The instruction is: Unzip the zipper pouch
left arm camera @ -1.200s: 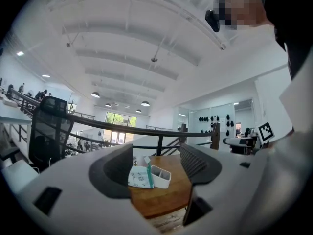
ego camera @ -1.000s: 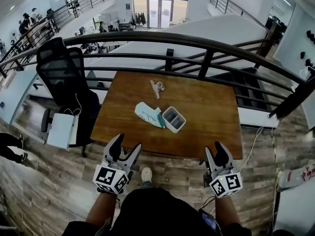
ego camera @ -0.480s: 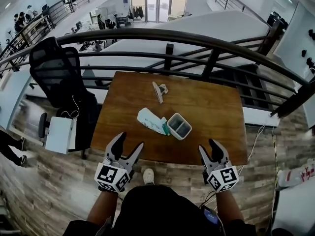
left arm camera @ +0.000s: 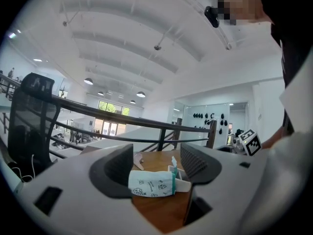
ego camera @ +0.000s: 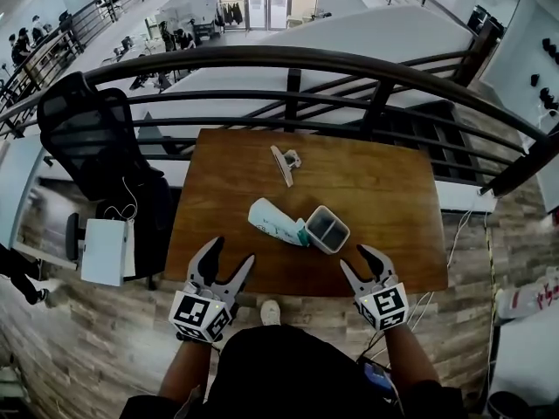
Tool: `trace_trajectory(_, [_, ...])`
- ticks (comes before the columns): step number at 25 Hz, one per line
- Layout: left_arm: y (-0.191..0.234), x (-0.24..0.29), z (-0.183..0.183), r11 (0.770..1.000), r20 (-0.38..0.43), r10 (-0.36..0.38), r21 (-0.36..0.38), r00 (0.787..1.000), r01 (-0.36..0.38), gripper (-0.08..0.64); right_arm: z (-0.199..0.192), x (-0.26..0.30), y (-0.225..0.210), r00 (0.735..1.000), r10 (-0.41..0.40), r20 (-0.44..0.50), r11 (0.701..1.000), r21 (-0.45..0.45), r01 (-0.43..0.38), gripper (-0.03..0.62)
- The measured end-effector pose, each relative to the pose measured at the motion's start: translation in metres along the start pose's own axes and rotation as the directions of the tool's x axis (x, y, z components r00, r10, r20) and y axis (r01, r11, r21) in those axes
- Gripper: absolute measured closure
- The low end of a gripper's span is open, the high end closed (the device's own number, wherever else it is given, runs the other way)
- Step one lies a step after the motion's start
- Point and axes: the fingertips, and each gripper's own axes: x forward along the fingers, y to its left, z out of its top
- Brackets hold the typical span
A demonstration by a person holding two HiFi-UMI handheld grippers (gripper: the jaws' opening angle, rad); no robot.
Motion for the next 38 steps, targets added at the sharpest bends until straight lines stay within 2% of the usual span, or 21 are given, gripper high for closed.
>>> trace_trajectory(8, [0.021,0.009,-0.008,0.999,-0.035,-0.037,-0.019,0.999,0.036,0.253,-0.033,0.042,0.011,0.99,0.016,-0.143,0.994,-0.105,-0.031,0.399])
trace_trajectory(19, [0.012,0.036,-0.036,0.994,-0.113,-0.102,-0.053,0.988,0.096,0.253,-0.076,0.077,0.008,0.949,0.043,-0.311,0.983,-0.157,-0.096,0.403])
trace_trajectory(25, [0.001,0.057,-0.05,0.99,-0.171,-0.138,-0.047,0.975,0.132,0.253,-0.06,0.086,0.023,0.952,0.102,-0.288,0.968,-0.19,-0.162,0.414])
trace_trajectory(30, [0.003,0.062,-0.051,0.991,-0.188,-0.134,-0.048,0.973,0.127,0.253,-0.049,0.11,0.038,0.946,0.175,-0.274,0.953,-0.193,-0.232,0.417])
trace_trajectory(38, [0.031,0.041,-0.06,0.997,-0.213,-0.038,-0.07,0.976,0.024,0.253,-0.031,0.139,0.051,0.938,0.247,-0.244,0.932,-0.207,-0.299,0.419])
